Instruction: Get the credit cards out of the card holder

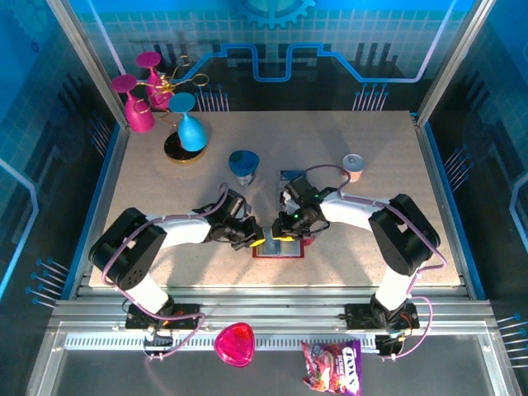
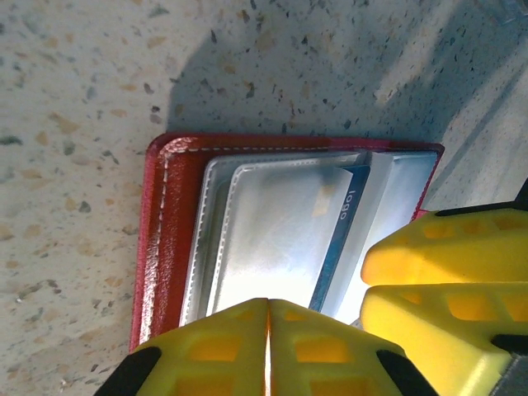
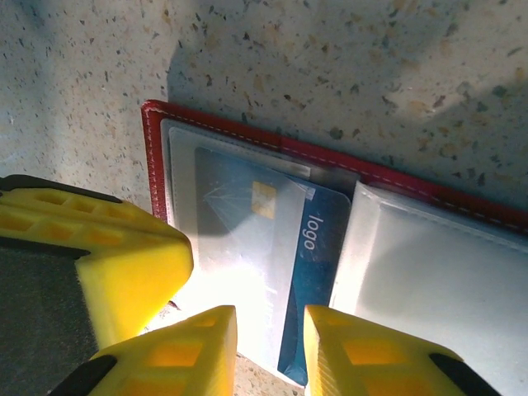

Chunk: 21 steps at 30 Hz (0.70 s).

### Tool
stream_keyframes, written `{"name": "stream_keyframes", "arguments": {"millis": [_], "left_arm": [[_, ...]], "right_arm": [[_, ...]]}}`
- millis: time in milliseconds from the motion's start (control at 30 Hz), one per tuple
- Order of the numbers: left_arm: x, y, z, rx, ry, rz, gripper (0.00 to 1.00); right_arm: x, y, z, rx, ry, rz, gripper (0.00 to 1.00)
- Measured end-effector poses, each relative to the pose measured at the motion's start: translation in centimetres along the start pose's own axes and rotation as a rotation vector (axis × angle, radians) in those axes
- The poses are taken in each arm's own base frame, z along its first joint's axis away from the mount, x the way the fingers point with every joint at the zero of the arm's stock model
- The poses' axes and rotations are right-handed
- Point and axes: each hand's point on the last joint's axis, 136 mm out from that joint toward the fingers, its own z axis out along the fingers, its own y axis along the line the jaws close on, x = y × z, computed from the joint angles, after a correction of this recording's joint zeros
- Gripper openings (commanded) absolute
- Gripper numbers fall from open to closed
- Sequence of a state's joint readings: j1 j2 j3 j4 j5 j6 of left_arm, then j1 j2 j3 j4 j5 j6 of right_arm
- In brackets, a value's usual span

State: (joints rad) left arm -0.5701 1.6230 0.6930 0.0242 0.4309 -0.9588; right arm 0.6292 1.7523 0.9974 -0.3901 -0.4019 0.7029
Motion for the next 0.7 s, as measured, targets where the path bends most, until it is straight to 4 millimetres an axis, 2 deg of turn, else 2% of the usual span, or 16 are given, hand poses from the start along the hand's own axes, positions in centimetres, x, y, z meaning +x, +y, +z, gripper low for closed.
{"name": "stream_keyframes", "arguments": {"millis": [700], "left_arm": [[0.46, 1.01, -0.03, -0.041, 0.014, -0.023, 0.06]], "right_arm": [[0.16, -0.81, 0.79, -0.013, 0.012, 0.017, 0.26]]}}
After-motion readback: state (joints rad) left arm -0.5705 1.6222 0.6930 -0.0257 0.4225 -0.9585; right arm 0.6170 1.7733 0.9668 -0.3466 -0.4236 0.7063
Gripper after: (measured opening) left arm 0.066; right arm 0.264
